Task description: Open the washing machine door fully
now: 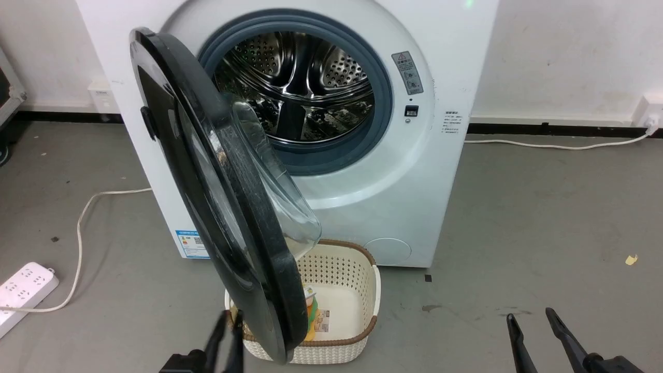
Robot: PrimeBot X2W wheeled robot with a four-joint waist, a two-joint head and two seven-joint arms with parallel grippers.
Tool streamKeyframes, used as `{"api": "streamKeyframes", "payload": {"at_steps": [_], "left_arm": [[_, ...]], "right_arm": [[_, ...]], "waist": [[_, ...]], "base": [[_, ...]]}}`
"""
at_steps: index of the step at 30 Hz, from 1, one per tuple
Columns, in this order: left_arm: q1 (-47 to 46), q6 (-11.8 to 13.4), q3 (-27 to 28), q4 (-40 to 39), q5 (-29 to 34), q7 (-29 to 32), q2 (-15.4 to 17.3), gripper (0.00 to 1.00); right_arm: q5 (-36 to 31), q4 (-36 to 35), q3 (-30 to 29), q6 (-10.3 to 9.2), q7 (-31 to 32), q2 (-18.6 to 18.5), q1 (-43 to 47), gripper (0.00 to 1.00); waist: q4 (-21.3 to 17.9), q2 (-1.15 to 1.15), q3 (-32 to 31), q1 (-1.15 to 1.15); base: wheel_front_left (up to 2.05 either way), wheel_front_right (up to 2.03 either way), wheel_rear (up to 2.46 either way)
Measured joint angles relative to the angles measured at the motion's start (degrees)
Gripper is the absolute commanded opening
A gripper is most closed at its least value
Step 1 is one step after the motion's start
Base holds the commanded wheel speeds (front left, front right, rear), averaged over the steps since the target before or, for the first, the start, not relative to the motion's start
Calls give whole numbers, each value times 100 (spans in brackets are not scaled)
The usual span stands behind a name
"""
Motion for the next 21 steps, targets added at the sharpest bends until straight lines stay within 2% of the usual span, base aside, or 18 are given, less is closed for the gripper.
{"api": "streamKeyframes", "payload": {"at_steps": [7, 10, 11, 12, 13, 14, 16, 18, 21], "left_arm": [[-1, -48, 110, -200, -32, 0, 0, 0], [-23, 47, 292, -552, -205, 1, -4, 0], [-82, 179, 512, -996, -459, 0, -3, 0], [-82, 179, 512, -996, -459, 0, -3, 0], [-218, 271, 703, -1563, -530, -1, 2, 0], [-218, 271, 703, -1563, -530, -1, 2, 0], [-419, 314, 781, -2131, -508, -5, 8, 0], [-745, 332, 710, -2847, -336, -7, 3, 0], [-922, 321, 522, -3126, -190, -8, 5, 0]], "right_arm": [[20, 41, 49, 0, 0, 12, -1, 100], [42, 63, 49, 0, 0, 15, -2, 100], [43, 67, 69, 0, 0, 16, -3, 100], [43, 67, 69, 0, 0, 16, -3, 100], [43, 68, 87, 0, 0, 20, -4, 100], [43, 68, 87, 0, 0, 20, -4, 100], [49, 73, 91, 0, 0, 24, -7, 100], [49, 96, 111, 0, 0, 26, -8, 100], [49, 120, 131, 0, 0, 26, -10, 100]], "waist": [[34, 0, 0, 0], [38, 0, -3, 1], [30, 0, -9, 0], [30, 0, -9, 0], [11, 0, -8, 0], [11, 0, -8, 0], [-12, 0, -11, 1], [-50, 0, -25, 0], [-76, 0, -41, 0]], "base": [[0, 0, 0], [0, 0, 0], [0, 0, 0], [0, 0, 0], [0, 0, 0], [0, 0, 0], [0, 0, 0], [0, 0, 0], [0, 0, 0]]}}
